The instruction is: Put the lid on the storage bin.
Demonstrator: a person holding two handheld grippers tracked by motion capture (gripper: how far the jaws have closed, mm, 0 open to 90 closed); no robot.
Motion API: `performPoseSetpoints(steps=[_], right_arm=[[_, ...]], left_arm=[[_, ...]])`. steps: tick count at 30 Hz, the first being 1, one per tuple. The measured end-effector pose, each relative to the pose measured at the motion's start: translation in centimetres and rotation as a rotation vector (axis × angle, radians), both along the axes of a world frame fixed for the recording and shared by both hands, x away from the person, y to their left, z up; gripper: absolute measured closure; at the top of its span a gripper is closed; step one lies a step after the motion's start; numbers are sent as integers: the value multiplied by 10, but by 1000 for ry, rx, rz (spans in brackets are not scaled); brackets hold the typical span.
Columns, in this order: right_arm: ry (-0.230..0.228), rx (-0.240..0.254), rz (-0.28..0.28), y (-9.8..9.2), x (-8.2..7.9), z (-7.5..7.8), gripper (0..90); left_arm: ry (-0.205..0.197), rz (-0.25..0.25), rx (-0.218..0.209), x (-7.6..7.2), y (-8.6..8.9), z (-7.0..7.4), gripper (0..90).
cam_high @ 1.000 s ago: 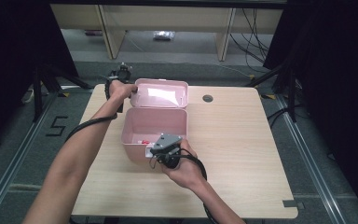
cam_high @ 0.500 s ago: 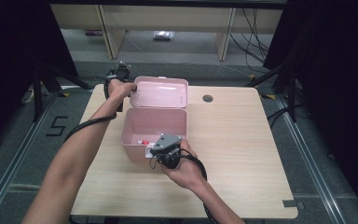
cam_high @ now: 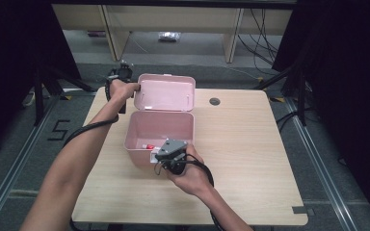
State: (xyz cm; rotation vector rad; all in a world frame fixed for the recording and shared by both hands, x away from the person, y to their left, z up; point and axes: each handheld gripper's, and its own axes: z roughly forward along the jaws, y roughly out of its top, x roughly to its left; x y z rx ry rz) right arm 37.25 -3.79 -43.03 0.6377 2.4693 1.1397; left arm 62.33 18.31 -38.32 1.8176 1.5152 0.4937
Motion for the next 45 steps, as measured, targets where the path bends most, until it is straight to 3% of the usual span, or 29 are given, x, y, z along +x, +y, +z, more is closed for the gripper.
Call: performPoseSetpoints(steps=[11,21,43,45], right_arm=[[-4,-1,-1,0,-1,0,900],[4,4,-5,0,-1,0,900],[4,15,-13,-1,2,0,900],[2,14,-14,-1,2,0,900]], left_arm=[[-26,-5,-11,-7,2,8,863],[-76,4,-47,-13,4,15,868],[-166,-9,-58,-35,9,30,879],[-184,-1,-79,-37,9,30,880]])
